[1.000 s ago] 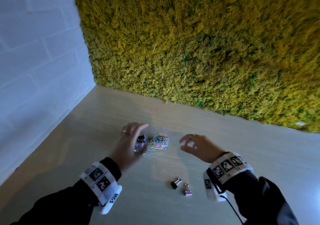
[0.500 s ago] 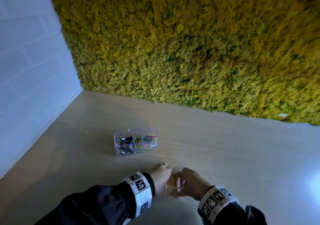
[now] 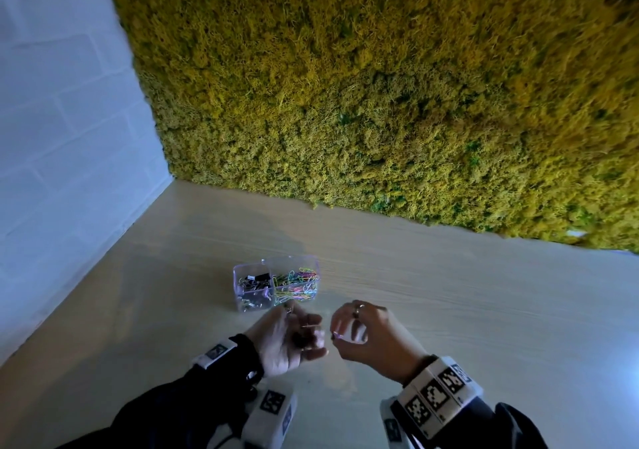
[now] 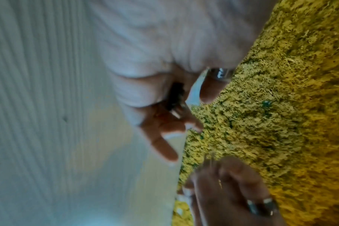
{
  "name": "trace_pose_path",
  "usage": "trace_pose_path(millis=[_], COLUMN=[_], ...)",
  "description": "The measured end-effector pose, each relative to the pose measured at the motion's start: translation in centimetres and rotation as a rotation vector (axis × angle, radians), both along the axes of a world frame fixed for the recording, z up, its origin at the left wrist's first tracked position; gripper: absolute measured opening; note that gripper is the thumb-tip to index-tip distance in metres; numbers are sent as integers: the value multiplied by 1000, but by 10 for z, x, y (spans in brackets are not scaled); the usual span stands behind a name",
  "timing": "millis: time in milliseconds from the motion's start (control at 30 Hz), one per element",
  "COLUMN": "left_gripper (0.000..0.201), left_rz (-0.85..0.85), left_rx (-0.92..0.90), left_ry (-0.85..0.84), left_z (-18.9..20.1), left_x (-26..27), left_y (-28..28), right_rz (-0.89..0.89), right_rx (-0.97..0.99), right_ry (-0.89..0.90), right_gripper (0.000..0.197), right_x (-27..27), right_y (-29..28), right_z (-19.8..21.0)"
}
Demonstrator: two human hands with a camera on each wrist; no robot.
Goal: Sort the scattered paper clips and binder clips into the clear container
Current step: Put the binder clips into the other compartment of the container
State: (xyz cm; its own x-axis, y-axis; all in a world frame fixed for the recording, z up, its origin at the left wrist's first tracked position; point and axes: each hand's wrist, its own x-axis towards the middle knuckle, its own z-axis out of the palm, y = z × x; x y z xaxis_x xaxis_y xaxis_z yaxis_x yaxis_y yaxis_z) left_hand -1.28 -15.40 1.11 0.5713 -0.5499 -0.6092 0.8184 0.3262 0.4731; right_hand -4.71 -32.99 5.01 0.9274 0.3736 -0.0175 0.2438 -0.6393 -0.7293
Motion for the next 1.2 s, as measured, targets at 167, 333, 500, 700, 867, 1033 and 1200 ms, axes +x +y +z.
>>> trace_pose_path(millis=[167,333,500,700,867,1033,1200], left_gripper=[37,41,20,36,45,70,40], left_rz=[135,301,413,555,517,438,336], left_rx=[-24,-135,-162,-204,-179,-245,10], left_ry=[66,127,50,23,107,123,-134], left_z=[14,13,19,27,34,34,55], left_x=[-1,2,11,32,44,49,39], left_y=[-11,10,42,75,84,99,106], right_rz=[6,-102,22,106,92,63,61], right_rx=[-112,-93,-412,-554,-592,-537,-502], right_ry=[-173,-190,-86,-35,-29,-27,-15], right_gripper=[39,70,82,71,71,71,71], right_x=[4,37,81,98,104,105,107], right_y=[36,38,49,67,67,64,60], right_z=[-4,0,-1,-8,-12,-19,-14])
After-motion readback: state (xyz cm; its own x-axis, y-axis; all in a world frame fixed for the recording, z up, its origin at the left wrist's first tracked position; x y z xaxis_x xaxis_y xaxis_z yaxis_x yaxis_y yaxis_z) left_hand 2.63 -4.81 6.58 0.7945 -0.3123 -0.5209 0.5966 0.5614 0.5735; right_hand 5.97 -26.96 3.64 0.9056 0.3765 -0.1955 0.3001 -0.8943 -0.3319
